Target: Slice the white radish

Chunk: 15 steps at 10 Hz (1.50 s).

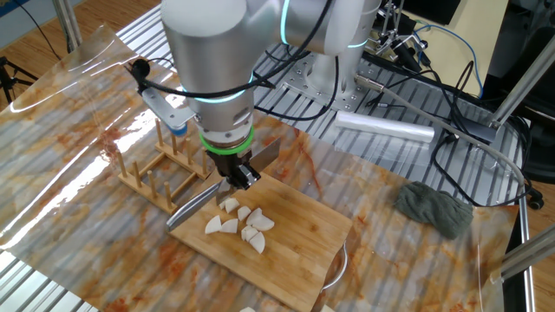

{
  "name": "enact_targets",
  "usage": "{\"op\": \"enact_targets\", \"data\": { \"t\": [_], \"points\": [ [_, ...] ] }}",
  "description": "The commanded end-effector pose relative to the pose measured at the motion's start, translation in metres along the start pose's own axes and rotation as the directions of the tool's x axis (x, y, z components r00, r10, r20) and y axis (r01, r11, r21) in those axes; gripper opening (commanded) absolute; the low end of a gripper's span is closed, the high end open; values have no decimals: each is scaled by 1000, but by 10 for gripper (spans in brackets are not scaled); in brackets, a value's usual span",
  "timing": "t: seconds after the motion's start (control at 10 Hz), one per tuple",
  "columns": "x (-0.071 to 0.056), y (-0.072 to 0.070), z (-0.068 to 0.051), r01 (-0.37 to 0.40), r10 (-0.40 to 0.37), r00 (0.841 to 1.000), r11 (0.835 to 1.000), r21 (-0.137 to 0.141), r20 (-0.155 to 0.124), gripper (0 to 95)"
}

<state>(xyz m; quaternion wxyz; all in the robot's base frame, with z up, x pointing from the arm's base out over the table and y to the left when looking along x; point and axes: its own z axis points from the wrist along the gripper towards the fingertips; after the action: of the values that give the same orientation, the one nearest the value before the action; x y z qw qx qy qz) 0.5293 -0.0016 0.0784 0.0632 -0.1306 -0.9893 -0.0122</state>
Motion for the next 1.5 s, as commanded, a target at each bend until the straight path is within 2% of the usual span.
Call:
{"op": "enact_targets", "data": {
  "t": [0.1, 0.3, 1.1, 1.2, 1.5],
  "points": [
    [0, -6, -1, 11, -11, 1000, 1000, 5, 3, 0],
    [-3, -12, 1, 24, -24, 1000, 1000, -2, 4, 0],
    [-5, -14, 5, 31, -31, 1000, 1000, -6, 5, 0],
    [-5, -13, 9, 31, -31, 1000, 999, -10, 5, 0],
    [-10, -9, 35, 37, -36, 999, 999, -15, 21, 0]
  ]
}}
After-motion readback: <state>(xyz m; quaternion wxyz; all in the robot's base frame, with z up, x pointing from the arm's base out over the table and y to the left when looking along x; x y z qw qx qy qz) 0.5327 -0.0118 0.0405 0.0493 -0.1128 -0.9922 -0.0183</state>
